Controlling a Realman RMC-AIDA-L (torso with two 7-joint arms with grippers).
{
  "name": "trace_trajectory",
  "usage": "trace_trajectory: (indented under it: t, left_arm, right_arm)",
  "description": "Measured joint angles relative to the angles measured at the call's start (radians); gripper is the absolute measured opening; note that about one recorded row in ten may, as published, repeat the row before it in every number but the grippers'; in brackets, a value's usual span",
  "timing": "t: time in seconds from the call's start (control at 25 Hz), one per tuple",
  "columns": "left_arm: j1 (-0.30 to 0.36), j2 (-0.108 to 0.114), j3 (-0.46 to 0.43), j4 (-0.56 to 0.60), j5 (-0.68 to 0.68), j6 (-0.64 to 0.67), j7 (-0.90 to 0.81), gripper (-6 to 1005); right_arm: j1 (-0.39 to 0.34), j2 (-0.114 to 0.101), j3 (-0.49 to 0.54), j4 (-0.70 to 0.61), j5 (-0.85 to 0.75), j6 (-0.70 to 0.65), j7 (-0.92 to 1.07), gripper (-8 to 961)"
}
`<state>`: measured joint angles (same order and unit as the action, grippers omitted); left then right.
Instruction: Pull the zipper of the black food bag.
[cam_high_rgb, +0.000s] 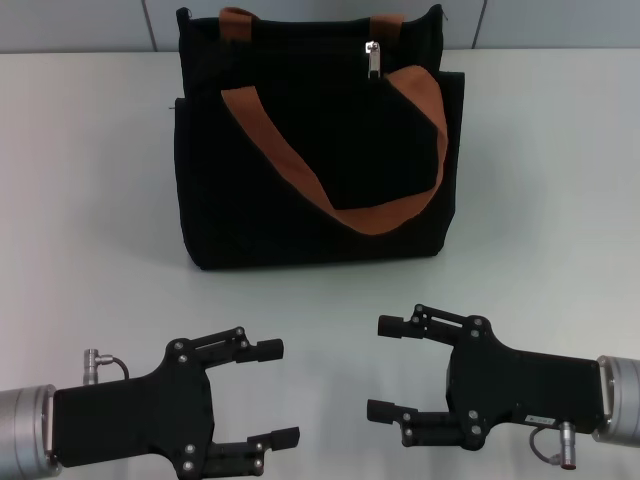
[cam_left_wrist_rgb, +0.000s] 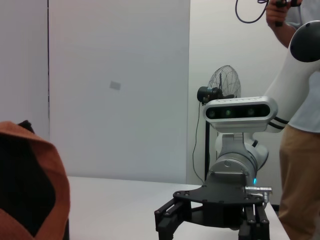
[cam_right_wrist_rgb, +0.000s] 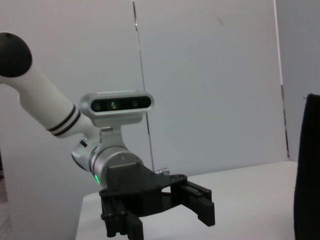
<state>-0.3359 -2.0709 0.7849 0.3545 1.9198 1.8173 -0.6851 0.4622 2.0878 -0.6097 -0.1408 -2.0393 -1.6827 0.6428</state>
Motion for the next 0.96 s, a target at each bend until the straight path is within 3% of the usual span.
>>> trace_trajectory:
  t: [0.96]
  left_arm:
    - [0.003, -0.002, -0.018, -0.004, -0.007, -0.023, 0.006, 779]
  right_arm:
    - [0.012, 0.001, 0.009, 0.022, 0.01, 0.01, -0.002, 818]
